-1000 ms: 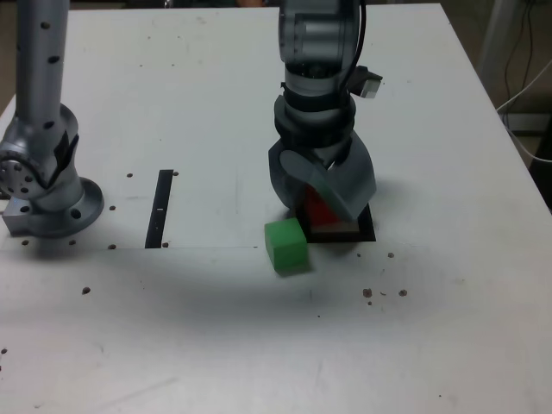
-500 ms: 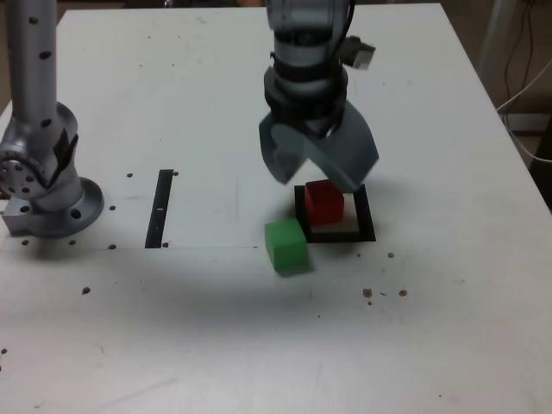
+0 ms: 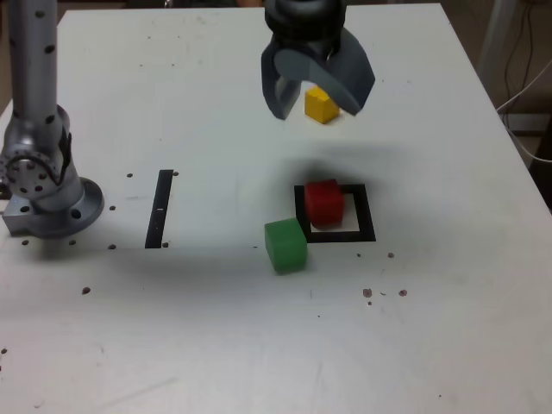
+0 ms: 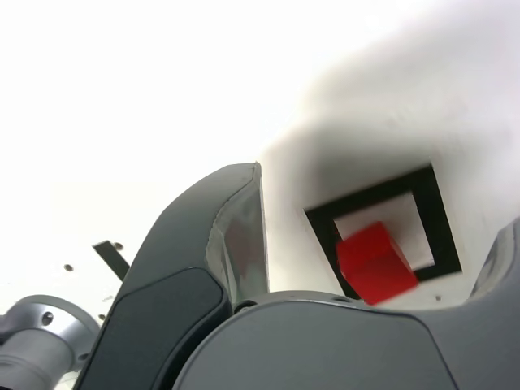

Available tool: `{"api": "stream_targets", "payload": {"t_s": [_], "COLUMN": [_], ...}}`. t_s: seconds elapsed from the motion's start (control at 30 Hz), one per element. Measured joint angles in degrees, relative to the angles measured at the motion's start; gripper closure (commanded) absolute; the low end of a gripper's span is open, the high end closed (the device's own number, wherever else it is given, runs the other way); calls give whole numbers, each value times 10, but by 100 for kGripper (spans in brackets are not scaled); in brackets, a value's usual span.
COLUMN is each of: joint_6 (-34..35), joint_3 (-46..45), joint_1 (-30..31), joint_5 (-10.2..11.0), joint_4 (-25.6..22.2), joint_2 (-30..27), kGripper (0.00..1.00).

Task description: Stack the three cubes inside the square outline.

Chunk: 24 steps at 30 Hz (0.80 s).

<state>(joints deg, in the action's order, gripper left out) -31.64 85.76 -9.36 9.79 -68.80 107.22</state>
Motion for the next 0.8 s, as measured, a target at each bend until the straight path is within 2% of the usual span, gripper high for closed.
{"api": "stream_targets", "payload": {"t_s": [0.4,0.8], "joint_6": [-65,-115], "joint_3": [73,133], "joint_1": [-104,-154], "joint_5": [0,10], "joint_4": [-13,-6], "joint_2": [73,122], "kGripper": [1,1]}}
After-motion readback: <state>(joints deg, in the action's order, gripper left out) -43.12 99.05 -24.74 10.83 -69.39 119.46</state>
